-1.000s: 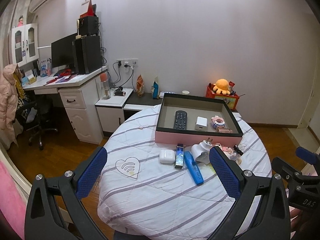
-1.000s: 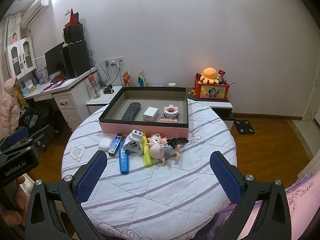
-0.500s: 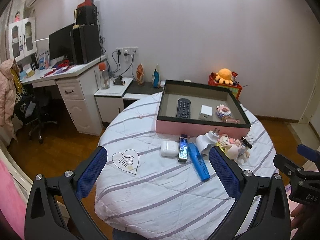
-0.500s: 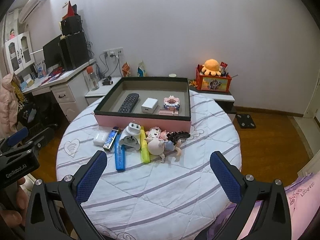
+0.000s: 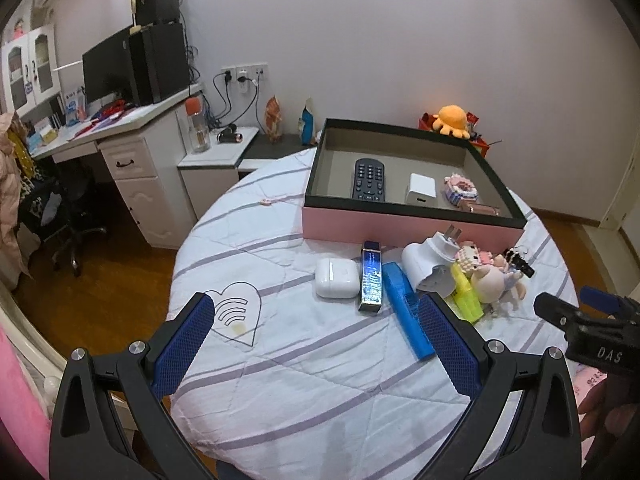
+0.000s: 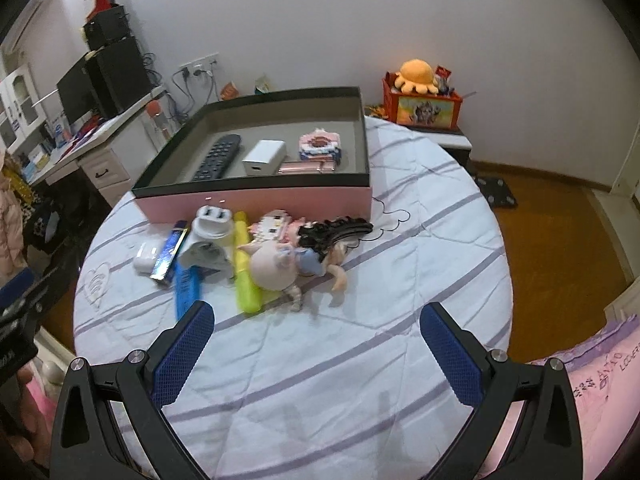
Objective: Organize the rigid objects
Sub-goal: 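Withdraw both tools from the box toward the remaining objects, then grasp the black hair clip with the right tool while the left tool grasps the white plug adapter, then carry the hair clip and plug adapter into the pink box and open both tools, then withdraw both tools from the box back toward the remaining objects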
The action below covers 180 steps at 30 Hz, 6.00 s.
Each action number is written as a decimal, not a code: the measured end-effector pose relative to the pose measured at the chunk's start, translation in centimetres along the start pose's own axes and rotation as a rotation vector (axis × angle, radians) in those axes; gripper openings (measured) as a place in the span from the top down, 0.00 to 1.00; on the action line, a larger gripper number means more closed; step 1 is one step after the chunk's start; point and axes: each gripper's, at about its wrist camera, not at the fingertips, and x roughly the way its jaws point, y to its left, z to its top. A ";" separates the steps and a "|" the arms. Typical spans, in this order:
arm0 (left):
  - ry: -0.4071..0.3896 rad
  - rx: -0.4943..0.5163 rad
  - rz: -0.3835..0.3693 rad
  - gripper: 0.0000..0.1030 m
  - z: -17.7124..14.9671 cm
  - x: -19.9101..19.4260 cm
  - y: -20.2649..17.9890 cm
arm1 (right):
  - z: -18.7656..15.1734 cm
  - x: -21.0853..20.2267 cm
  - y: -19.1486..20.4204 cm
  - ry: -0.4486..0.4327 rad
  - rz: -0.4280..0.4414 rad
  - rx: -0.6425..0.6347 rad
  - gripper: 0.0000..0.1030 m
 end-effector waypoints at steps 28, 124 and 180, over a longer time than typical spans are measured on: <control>0.074 0.071 -0.012 0.00 2.1 7.0 -3.9 | 4.6 8.0 -3.0 0.098 0.123 0.197 0.38; -0.038 0.028 -0.235 0.44 10.4 4.8 -2.4 | 9.7 0.3 2.4 -0.078 0.138 -0.071 0.72; -0.114 0.027 -0.156 0.00 9.6 -0.2 -1.4 | 9.6 -1.6 1.3 -0.098 0.123 -0.017 0.00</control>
